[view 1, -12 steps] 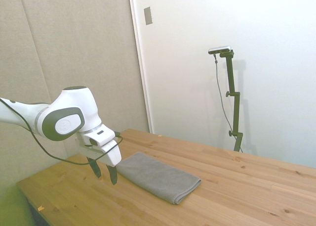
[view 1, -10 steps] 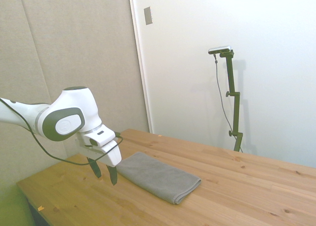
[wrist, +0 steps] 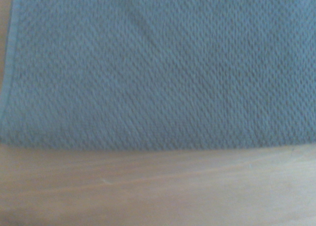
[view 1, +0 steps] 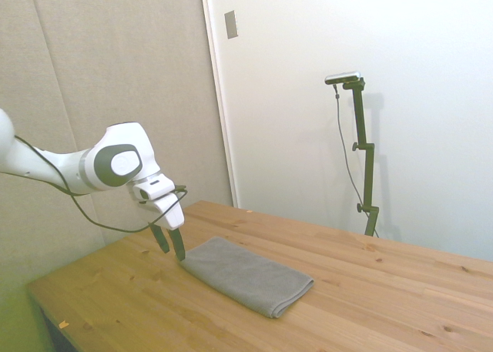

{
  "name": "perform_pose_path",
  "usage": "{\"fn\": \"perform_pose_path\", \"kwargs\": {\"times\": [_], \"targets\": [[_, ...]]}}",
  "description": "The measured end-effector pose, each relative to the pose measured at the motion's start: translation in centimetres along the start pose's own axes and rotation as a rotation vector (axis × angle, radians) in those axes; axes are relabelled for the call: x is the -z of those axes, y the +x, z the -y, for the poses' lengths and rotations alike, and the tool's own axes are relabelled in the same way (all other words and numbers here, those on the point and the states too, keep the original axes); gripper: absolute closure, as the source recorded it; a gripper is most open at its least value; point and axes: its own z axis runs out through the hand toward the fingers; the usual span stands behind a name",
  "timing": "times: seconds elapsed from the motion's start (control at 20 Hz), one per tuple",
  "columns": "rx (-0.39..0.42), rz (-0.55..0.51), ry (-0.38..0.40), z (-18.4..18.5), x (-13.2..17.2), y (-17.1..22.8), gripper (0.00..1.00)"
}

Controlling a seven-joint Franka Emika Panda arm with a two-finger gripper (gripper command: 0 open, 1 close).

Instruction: Fold the towel

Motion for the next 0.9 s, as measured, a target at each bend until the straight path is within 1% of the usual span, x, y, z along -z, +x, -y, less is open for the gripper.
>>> {"fn": "perform_pose_path", "kwargs": {"times": [0.15,0.3,0.35,0.45,0.6,0.9], "targets": [[-0.018,-0.094,-0.082,4.6,-0.1,-0.8,0.00],[0.006,-0.125,-0.154,8.8,-2.0,-2.5,0.00],[0.013,-0.126,-0.164,10.1,-2.7,-3.3,0.00],[0.025,-0.126,-0.166,12.4,-3.5,-4.4,0.00],[0.031,-0.132,-0.160,15.1,-4.1,-4.9,0.00],[0.048,-0.142,-0.145,18.2,-5.2,-6.3,0.00]]}}
